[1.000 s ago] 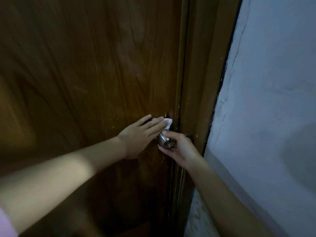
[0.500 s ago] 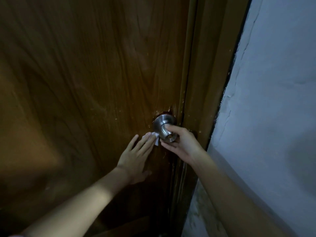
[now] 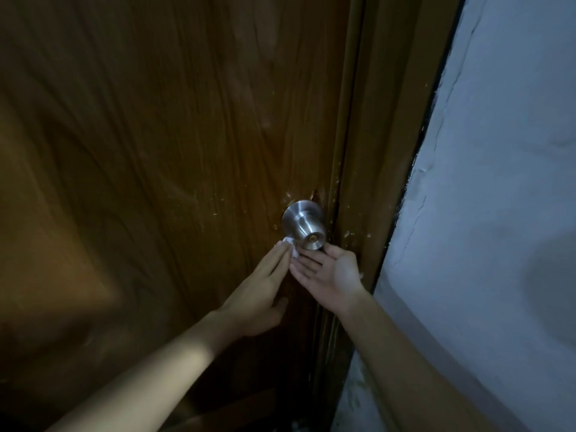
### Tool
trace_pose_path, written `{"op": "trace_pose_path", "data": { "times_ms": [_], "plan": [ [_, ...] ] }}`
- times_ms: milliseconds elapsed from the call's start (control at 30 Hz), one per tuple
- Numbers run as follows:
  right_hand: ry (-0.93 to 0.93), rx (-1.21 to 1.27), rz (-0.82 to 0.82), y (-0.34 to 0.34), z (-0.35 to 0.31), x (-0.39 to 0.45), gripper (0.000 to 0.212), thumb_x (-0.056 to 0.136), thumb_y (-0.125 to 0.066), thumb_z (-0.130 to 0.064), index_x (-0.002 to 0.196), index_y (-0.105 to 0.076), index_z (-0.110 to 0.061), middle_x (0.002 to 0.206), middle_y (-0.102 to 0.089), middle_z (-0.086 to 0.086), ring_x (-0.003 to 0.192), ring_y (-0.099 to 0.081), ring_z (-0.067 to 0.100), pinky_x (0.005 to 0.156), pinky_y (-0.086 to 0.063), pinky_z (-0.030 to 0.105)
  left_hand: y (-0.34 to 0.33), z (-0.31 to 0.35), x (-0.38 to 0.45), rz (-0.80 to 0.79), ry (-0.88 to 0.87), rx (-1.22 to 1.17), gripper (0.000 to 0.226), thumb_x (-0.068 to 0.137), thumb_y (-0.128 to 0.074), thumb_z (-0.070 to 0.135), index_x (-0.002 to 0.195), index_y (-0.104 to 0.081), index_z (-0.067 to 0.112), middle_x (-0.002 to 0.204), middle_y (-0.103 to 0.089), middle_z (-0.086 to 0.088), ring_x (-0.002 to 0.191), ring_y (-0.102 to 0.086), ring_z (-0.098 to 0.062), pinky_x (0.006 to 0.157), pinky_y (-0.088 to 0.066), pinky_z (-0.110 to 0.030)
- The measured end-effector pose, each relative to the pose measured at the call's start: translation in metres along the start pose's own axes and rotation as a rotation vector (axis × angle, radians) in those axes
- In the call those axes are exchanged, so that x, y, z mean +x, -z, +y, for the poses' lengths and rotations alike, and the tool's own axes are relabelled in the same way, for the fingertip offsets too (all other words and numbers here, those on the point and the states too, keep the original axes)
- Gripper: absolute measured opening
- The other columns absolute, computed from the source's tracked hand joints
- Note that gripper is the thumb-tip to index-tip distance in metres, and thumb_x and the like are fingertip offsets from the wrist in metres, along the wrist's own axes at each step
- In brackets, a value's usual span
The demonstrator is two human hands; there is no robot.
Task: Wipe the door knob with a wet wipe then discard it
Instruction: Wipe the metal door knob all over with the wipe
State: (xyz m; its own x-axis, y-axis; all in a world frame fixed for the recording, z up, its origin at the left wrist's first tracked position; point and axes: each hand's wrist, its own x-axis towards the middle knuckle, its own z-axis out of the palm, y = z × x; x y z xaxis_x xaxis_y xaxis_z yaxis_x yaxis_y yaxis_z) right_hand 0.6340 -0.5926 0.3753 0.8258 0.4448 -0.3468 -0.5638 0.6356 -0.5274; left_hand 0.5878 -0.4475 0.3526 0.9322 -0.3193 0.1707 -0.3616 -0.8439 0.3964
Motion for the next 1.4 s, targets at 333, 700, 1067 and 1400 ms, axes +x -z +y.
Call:
{"op": "trace_pose_path", "data": {
  "times_ms": [333,700,1067,1400],
  "plan": [
    [0.078,0.289,-0.053,-0.017,0.003,-0.007,0.043,0.096,-0.031,-0.026,0.107,-0.051,0.012,0.113,-0.054,0.034,0.113,-0.052,0.043,0.104,-0.039,0.046,0.022,0.022,0.019,0.647,0.107,-0.349,0.052,0.078,-0.068,0.019,0.126,-0.048,0.016,0.121,-0.05,0.006,0.108,-0.05,-0.002,0.081,-0.044,-0.013],
    [0.44,0.239,0.189,-0.034,0.015,-0.005,0.038,0.092,-0.045,-0.017,0.125,-0.047,0.002,0.115,-0.059,0.018,0.101,-0.058,0.025,0.089,-0.044,0.035,0.039,0.034,0.034,0.583,0.216,-0.257,0.081,0.067,-0.076,0.039,0.135,-0.037,0.017,0.128,-0.052,0.002,0.113,-0.047,-0.005,0.09,-0.045,-0.022],
    [1.155,-1.391,0.113,-0.032,0.0,0.0,0.041,0.092,-0.03,-0.025,0.12,-0.055,-0.01,0.126,-0.057,0.006,0.116,-0.042,0.003,0.112,-0.015,0.029,0.04,0.029,0.037,0.584,0.177,-0.266,0.069,0.075,-0.072,0.026,0.134,-0.04,0.012,0.129,-0.053,-0.004,0.113,-0.051,-0.008,0.091,-0.049,-0.025],
    [0.94,-1.206,-0.11,-0.039,-0.018,-0.019,0.007,0.082,-0.063,-0.014,0.086,-0.069,-0.015,0.088,-0.069,0.001,0.084,-0.065,0.007,0.072,-0.055,0.024,0.051,0.022,0.028,0.434,0.15,-0.305,0.09,0.065,-0.079,0.036,0.139,-0.031,0.017,0.138,-0.044,0.0,0.121,-0.046,-0.013,0.095,-0.048,-0.034]
  ]
}}
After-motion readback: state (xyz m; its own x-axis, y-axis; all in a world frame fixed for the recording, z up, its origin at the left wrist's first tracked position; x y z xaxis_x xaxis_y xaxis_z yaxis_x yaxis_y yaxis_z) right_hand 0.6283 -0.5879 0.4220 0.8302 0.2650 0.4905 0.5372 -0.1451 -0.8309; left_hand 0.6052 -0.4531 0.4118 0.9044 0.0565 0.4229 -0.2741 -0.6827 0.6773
